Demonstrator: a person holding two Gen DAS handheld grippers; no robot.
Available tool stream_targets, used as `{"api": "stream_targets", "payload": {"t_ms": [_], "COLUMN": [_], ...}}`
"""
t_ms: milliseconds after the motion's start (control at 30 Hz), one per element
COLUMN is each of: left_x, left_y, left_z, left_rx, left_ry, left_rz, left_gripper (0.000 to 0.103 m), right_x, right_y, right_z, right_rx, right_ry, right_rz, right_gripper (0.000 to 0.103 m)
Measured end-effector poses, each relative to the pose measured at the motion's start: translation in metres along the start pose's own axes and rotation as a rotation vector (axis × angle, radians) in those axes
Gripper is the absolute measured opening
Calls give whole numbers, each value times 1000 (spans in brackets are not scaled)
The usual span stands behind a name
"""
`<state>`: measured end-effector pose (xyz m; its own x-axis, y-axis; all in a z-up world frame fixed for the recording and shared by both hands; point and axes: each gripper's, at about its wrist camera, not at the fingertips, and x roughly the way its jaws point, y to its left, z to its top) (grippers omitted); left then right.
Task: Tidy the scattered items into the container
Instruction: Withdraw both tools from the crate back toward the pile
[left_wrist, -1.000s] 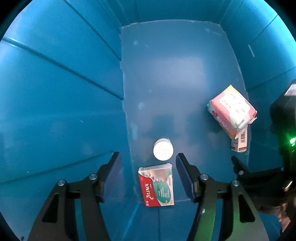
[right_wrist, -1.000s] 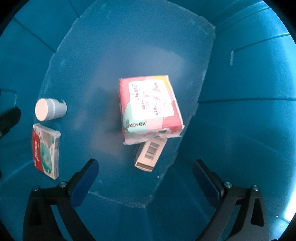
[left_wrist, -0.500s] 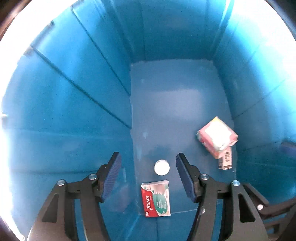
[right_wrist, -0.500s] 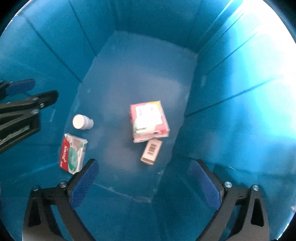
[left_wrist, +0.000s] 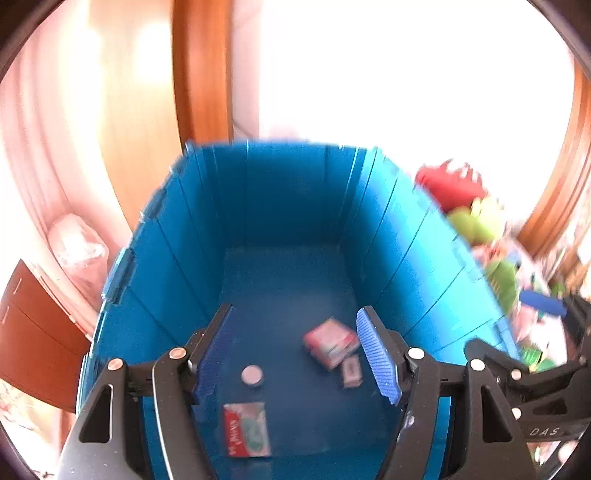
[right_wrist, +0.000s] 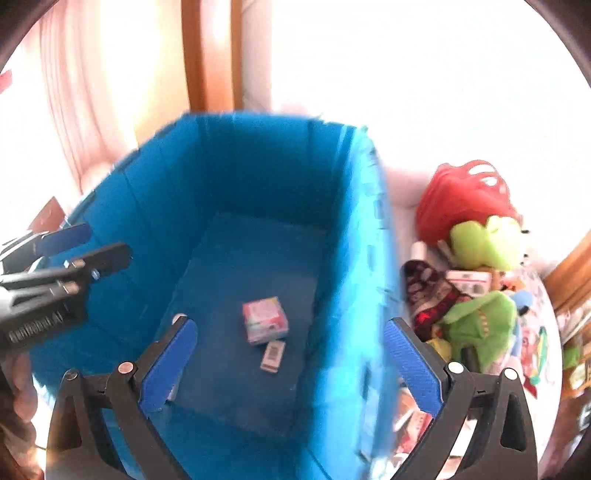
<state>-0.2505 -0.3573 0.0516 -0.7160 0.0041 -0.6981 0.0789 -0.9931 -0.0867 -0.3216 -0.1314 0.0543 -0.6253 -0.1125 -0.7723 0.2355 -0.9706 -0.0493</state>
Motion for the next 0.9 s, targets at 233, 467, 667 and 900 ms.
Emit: {"api": "stream_targets", "payload": {"t_ms": [233,467,667,900], "left_x": [-46,-82,-90,-62], "left_y": [-51,-147,-246,-320], "left_z": [-32,-65,-103,-151], "left_rx": [-21,6,47,92], "left_ry": [-173,-263,-228,-81], "left_rz": [32,-39,-131,-147], "left_gripper": [67,67,67,67], "right_x": [-55,-86,-85,-73], "right_y": [-71,-173,-262,-309], "right_z": [-59,-131,-201,-265], "right_rx": [107,209,264,288], "right_ry": [-115,-126,-54,47], "right_rz": [-39,-125,-120,-73], "right_gripper": [103,103,103,103]}}
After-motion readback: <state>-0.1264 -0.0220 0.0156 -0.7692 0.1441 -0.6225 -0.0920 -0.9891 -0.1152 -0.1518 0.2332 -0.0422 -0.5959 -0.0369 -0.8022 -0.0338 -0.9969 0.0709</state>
